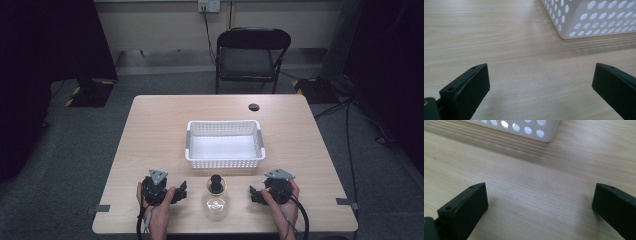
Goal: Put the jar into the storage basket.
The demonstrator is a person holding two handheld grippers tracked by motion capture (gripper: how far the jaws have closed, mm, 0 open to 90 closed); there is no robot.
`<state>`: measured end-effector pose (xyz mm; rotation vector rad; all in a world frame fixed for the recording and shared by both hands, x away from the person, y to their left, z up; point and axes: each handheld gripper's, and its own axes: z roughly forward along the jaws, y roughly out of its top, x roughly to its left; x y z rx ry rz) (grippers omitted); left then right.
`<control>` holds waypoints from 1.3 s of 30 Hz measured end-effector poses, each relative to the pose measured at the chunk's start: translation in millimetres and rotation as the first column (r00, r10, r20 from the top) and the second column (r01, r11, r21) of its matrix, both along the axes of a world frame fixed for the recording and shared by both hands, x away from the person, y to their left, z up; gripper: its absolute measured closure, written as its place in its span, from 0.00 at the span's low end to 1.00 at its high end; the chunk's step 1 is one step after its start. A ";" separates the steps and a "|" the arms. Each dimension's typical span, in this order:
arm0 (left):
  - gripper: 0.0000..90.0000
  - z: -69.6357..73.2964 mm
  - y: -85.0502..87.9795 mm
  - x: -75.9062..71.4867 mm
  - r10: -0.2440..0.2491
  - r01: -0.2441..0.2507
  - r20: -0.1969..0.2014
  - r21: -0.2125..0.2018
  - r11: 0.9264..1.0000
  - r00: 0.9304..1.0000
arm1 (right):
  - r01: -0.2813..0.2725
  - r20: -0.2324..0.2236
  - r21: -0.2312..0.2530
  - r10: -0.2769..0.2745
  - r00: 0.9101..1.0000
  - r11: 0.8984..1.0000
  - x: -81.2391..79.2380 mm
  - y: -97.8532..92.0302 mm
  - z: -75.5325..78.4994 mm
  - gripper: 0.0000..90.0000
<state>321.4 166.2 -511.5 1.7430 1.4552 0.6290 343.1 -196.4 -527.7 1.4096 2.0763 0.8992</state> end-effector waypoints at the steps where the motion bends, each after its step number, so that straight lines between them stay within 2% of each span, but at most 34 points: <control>1: 0.01 -0.8 -1.0 0.2 -0.004 0.004 0.002 0.013 1.000 1.000 | 0.000 0.000 0.000 0.000 1.000 1.000 0.0 0.0 0.0 0.00; 2: 0.01 -1.3 -2.7 -0.4 -0.018 0.018 0.001 0.033 0.999 1.000 | 0.000 0.000 0.000 0.000 1.000 1.000 0.0 0.0 0.0 0.00; 4: 0.01 -1.1 -3.0 -1.0 -0.026 0.026 -0.005 0.032 0.999 1.000 | 0.000 0.000 0.000 0.000 1.000 1.000 0.0 0.0 0.0 0.00; 7: 0.01 1.1 -3.0 -4.3 -0.052 0.052 -0.013 -0.001 0.999 0.999 | 0.000 0.000 0.000 0.000 1.000 1.000 0.0 0.0 0.0 0.00; 9: 0.01 3.1 -2.3 -7.1 -0.055 0.055 -0.003 -0.037 0.998 0.998 | 0.000 0.000 0.000 0.000 1.000 1.000 0.0 0.0 0.0 0.00; 11: 0.01 5.4 -2.2 -9.0 -0.063 0.063 0.000 -0.030 0.998 0.998 | 0.000 0.000 0.000 0.000 1.000 1.000 0.0 0.0 0.0 0.00; 16: 0.01 9.8 0.5 -15.5 -0.080 0.082 0.033 -0.075 0.994 0.996 | 0.000 0.000 0.000 0.000 1.000 1.000 0.0 0.0 0.0 0.00; 19: 0.01 12.1 0.7 -18.1 -0.093 0.095 0.037 -0.073 0.993 0.995 | 0.000 0.000 0.000 0.000 1.000 1.000 0.0 0.0 0.0 0.00; 20: 0.01 12.7 0.1 -18.2 -0.104 0.106 0.026 -0.056 0.993 0.994 | 0.000 0.000 0.000 0.000 1.000 1.000 0.0 0.0 0.0 0.00; 22: 0.01 13.4 -0.2 -18.8 -0.112 0.114 0.023 -0.054 0.992 0.993 | 0.000 0.000 0.000 0.000 1.000 1.000 0.0 0.0 0.0 0.00; 29: 0.00 23.2 -2.4 -25.2 -0.137 0.141 0.060 -0.063 0.988 0.989 | 0.000 0.000 0.000 0.000 1.000 1.000 0.0 0.0 0.0 0.00; 35: 0.00 34.4 -2.0 -31.9 -0.154 0.164 0.124 -0.082 0.983 0.980 | 0.000 0.000 0.000 0.000 1.000 1.000 0.0 0.0 0.0 0.00; 39: 0.00 40.9 0.4 -36.7 -0.145 0.163 0.163 -0.102 0.981 0.976 | 0.000 0.000 0.000 0.000 1.000 1.000 0.0 0.0 0.0 0.00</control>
